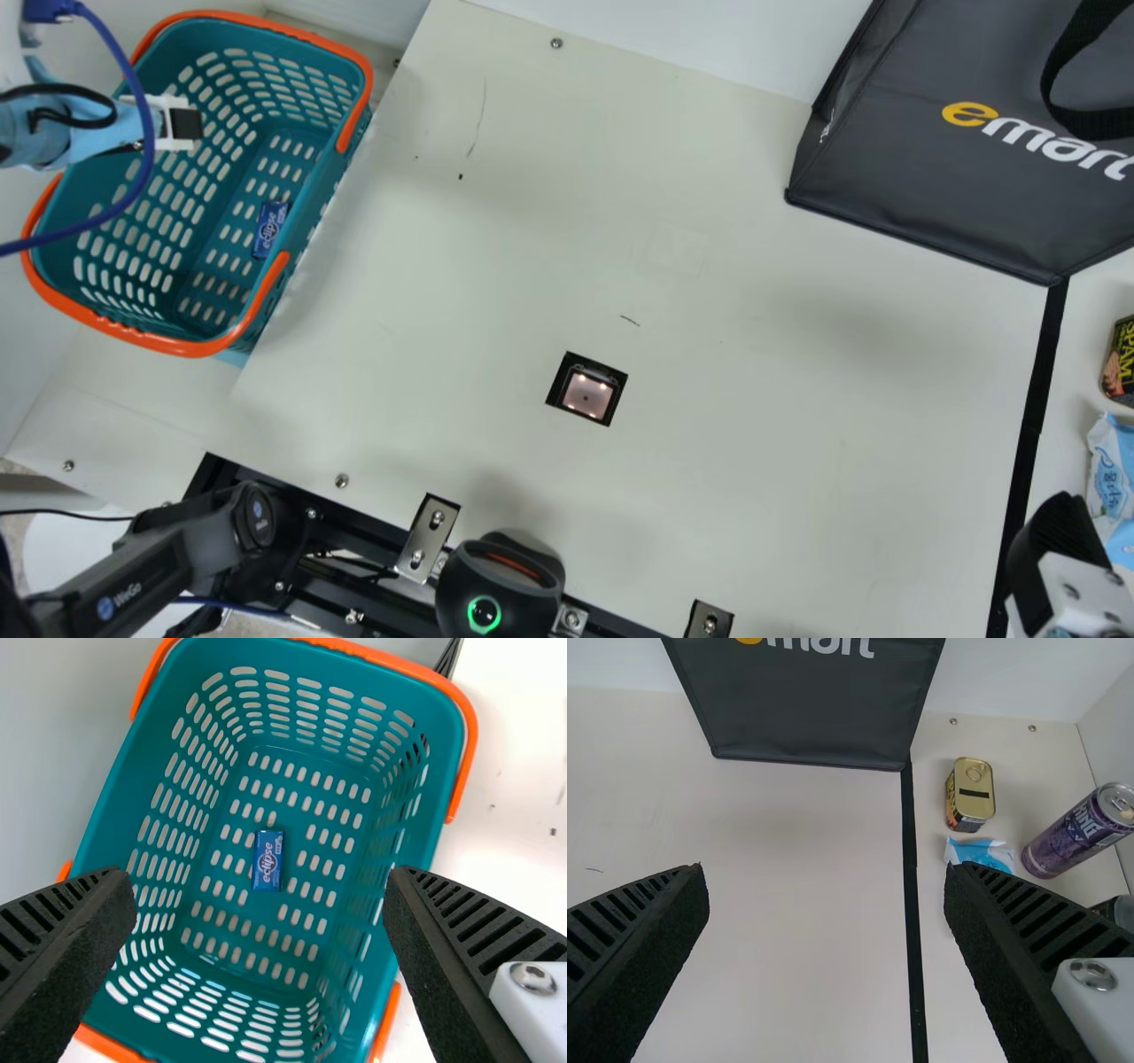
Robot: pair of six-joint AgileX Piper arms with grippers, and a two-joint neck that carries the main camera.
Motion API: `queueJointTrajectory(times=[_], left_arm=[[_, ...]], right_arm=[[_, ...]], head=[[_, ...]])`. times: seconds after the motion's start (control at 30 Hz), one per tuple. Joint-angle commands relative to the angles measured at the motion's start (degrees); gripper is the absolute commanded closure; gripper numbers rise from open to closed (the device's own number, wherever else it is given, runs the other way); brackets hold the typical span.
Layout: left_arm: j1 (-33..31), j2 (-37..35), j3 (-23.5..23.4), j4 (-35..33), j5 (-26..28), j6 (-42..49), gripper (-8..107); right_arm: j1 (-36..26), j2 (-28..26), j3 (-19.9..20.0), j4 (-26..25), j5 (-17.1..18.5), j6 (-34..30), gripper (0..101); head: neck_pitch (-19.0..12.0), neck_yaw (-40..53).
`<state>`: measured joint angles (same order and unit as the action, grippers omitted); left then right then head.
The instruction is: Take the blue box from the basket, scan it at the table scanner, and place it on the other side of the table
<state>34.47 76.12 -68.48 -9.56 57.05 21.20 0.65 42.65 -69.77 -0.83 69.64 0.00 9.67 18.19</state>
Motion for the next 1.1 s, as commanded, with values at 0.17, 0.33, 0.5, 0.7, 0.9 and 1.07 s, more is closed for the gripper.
queueJointTrajectory(times=[0.17, 0.33, 0.5, 0.7, 0.9, 1.07], left_arm=[[-1.2, 7.22, -1.96, 0.9, -0.7, 1.32, 9], [-2.06, 11.56, -3.23, 1.75, -0.88, 2.13, 9], [-2.56, 15.84, -4.11, 2.58, -1.12, 3.18, 9], [-2.98, 20.2, -4.12, 3.44, -1.99, 4.01, 9], [-3.24, 23.99, -3.22, 4.18, -4.03, 4.45, 9], [-3.39, 26.64, -2.14, 4.6, -6.0, 4.64, 9]], right_arm=[[0.0, 0.0, 0.0, 0.0, 0.0, 0.0, 6], [0.0, 0.0, 0.0, 0.0, 0.0, 0.0, 6], [0.0, 0.0, 0.0, 0.0, 0.0, 0.0, 6], [0.0, 0.0, 0.0, 0.0, 0.0, 0.0, 6], [0.0, 0.0, 0.0, 0.0, 0.0, 0.0, 6], [0.0, 0.0, 0.0, 0.0, 0.0, 0.0, 6]], head=[[-1.75, 0.23], [-1.75, 0.23], [-1.75, 0.23], [-1.75, 0.23], [-1.75, 0.23], [-1.75, 0.23]])
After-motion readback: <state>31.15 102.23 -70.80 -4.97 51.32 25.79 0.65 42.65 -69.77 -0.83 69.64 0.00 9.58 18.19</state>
